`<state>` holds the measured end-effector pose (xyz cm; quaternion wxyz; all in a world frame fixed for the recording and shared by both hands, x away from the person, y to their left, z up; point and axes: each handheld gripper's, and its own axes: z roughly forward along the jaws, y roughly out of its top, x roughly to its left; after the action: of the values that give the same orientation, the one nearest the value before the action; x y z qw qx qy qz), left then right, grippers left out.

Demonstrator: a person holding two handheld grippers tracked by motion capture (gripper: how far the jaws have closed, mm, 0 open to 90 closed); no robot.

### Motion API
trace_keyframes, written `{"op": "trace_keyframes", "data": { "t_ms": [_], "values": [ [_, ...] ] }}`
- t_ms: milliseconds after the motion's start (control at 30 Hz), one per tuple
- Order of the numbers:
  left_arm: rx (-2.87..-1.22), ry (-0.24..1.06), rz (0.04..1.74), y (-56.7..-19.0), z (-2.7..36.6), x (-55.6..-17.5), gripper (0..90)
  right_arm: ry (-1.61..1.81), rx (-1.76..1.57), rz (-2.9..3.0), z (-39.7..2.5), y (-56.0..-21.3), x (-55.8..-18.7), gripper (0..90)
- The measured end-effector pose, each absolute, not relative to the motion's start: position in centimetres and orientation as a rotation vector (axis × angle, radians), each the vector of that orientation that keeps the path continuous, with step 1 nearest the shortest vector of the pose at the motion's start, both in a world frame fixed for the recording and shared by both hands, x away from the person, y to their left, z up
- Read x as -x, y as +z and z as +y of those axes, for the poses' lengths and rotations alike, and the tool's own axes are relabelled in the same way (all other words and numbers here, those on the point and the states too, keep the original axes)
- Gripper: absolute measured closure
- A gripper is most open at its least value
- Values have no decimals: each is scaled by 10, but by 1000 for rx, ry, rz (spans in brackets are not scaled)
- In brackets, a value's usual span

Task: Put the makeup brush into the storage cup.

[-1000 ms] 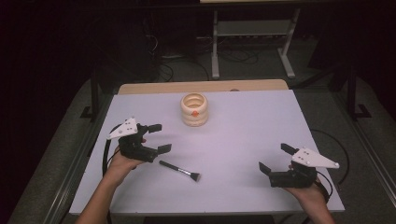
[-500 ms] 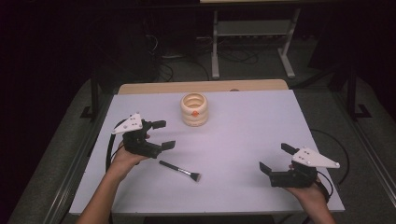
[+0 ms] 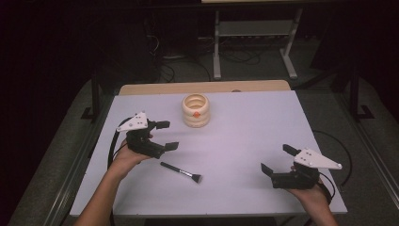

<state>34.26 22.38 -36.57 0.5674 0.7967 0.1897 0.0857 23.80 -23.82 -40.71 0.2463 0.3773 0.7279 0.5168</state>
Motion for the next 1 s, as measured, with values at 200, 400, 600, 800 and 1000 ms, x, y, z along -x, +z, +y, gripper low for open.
{"op": "trace_keyframes", "data": {
  "t_ms": [200,400,600,800,1000],
  "values": [
    [-1918,186,429,-363,219,-344,102,1407,-1021,1986,-238,-407,-238,0],
    [-1968,181,413,-362,215,-346,103,1407,-1027,1986,-239,-407,-238,0],
    [-2036,176,394,-362,209,-347,104,1404,-1022,1985,-239,-407,-238,0],
    [-2090,170,373,-362,202,-350,105,1406,-1029,1993,-238,-408,-238,0],
    [-2142,159,354,-360,197,-352,105,1406,-1023,1987,-239,-407,-239,0]
  ]
}}
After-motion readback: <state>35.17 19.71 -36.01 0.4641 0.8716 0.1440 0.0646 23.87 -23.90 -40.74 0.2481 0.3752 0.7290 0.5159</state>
